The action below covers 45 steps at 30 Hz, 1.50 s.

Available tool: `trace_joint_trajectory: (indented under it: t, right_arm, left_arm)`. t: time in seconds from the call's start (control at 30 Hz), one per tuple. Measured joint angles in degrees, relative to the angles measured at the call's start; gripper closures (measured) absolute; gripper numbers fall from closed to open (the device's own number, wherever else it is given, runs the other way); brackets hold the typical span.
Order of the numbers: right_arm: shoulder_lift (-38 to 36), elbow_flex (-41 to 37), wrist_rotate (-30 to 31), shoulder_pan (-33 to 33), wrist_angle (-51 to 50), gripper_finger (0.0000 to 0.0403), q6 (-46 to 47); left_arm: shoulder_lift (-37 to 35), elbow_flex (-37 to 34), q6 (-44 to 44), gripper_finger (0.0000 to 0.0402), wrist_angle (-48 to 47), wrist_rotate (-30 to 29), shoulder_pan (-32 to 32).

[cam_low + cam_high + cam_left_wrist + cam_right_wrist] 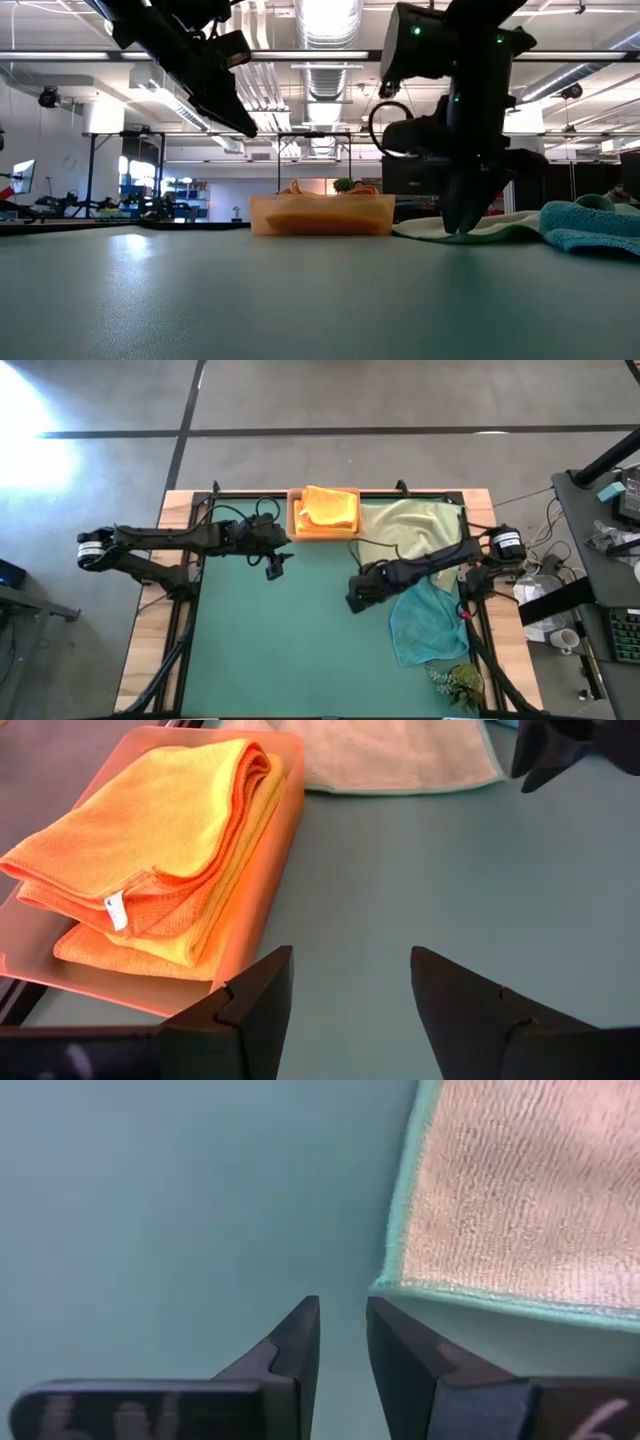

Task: Fold microfiber towels
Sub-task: Fold the gray towel

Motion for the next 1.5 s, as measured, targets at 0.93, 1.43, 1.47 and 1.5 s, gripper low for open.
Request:
trace_joint_trajectory:
  t: [0.93,1.43,1.47,1.5]
  right_arm:
    - [-0.2,-6.5,11.9,-3.8,7.7,0.0326,8.2]
    - [-0.3,-6.6,-2.6,2.7,15.2,0.0326,9.2]
    - [-0.3,-6.6,-3.9,3.3,16.1,0.0326,8.9]
    - [-0.2,-6.6,-4.9,4.1,17.0,0.0326,8.5]
  left_arm:
    - [0.0,-0.5,-0.3,0.0214,0.0,0.0,0.0]
    - [0.2,-0.9,-0.1,0.0214,1.2,-0.8,0.0]
    - [0.2,-0.9,0.0,0.0214,1.2,-1.0,0.0]
    - [0.2,-0.9,0.0,0.0214,1.2,-1.0,0.0]
